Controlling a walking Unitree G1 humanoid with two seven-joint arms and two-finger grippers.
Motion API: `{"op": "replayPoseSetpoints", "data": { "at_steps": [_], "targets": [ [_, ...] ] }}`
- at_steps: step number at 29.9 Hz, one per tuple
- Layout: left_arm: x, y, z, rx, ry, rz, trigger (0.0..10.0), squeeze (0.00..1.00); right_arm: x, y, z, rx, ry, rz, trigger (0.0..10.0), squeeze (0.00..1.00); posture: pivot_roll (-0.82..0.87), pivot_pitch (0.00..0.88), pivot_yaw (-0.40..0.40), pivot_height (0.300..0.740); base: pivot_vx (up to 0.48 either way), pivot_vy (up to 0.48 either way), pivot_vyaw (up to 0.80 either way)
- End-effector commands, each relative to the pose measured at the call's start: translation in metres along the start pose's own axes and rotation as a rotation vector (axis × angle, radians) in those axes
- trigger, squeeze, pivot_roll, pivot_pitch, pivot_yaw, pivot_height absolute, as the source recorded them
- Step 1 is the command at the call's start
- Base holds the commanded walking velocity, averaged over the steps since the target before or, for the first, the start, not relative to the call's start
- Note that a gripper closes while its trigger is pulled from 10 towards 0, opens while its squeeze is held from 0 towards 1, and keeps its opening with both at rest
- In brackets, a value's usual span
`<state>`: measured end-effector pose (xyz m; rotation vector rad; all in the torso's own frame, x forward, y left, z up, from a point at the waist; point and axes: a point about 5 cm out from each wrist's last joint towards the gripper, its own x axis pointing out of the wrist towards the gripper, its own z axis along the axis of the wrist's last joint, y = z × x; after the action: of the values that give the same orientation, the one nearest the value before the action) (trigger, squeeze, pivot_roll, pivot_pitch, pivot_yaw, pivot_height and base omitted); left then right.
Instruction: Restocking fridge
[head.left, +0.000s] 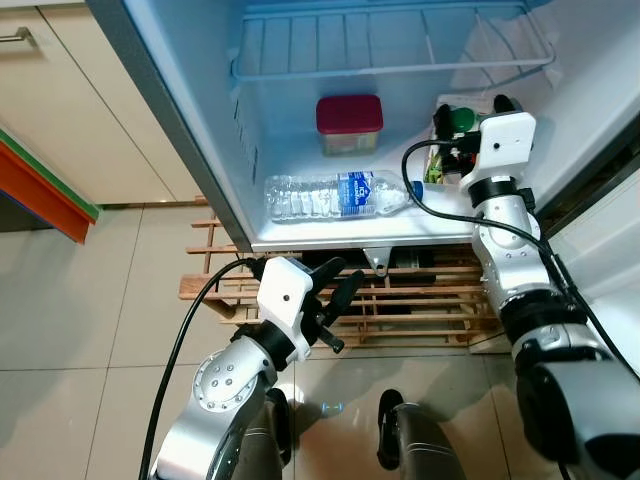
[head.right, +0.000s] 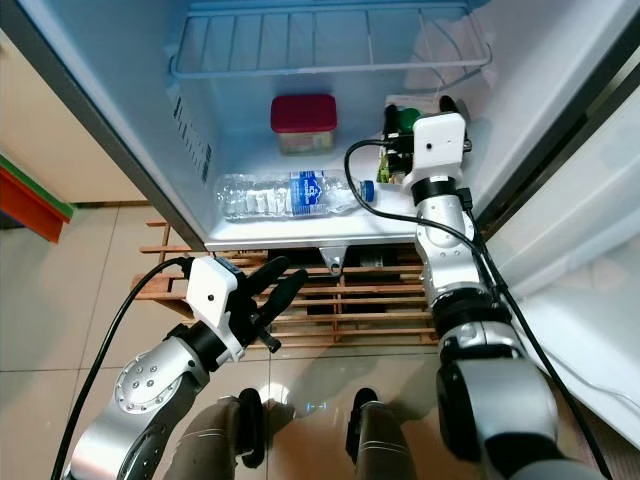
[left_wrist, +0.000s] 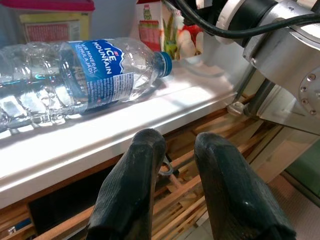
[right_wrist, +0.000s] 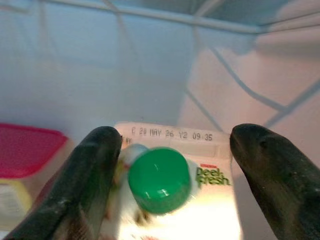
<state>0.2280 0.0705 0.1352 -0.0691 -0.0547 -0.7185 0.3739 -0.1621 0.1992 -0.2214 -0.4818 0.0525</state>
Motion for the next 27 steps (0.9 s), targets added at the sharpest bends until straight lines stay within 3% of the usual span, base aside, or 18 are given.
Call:
{"op": "replayPoseSetpoints", "data": {
  "at_steps": [1,11,15,16,18,19,23,27],
  "targets": [
    [0.000,-0.002,-0.002,-0.010,0.010,-0.001,10.0,0.00,-0.004,0.001,0.003,0.008,-0.013,0.015,10.0,1.00,0.25,0.321,0.039,0.730,0.000,0.000,0.00],
    [0.006,0.001,0.000,0.001,-0.002,-0.001,10.0,0.00,-0.018,-0.006,0.019,0.015,-0.046,-0.017,10.0,1.00,0.24,0.295,0.027,0.730,0.000,0.000,0.00],
    [0.009,0.008,-0.004,0.064,0.041,0.021,10.0,0.00,-0.028,-0.008,0.025,-0.016,-0.044,-0.065,10.0,1.00,0.22,0.270,0.012,0.730,0.000,0.000,0.00],
    [0.010,0.012,-0.006,0.070,0.065,0.040,10.0,0.00,-0.034,-0.007,0.030,-0.019,-0.045,-0.074,10.0,0.89,0.22,0.257,0.009,0.730,0.000,0.000,0.00],
    [0.012,0.016,-0.009,0.075,0.092,0.062,10.0,0.00,-0.039,-0.006,0.034,-0.017,-0.046,-0.079,10.0,0.89,0.21,0.252,0.008,0.730,0.000,0.000,0.00],
    [0.014,0.022,-0.014,0.063,0.130,0.076,10.0,0.00,-0.044,-0.004,0.038,-0.026,-0.050,-0.086,10.0,0.00,0.20,0.228,0.004,0.730,0.000,0.000,0.00],
    [0.018,0.036,-0.011,0.051,0.148,0.105,10.0,0.00,-0.066,-0.003,0.055,-0.020,-0.050,-0.128,10.0,0.00,0.15,0.160,-0.004,0.730,0.000,0.000,0.00],
    [0.025,0.045,-0.003,0.037,0.114,0.119,10.0,0.00,-0.077,-0.007,0.057,-0.012,-0.021,-0.164,10.0,0.00,0.11,0.108,-0.006,0.730,0.000,0.000,0.00]
  ]
}}
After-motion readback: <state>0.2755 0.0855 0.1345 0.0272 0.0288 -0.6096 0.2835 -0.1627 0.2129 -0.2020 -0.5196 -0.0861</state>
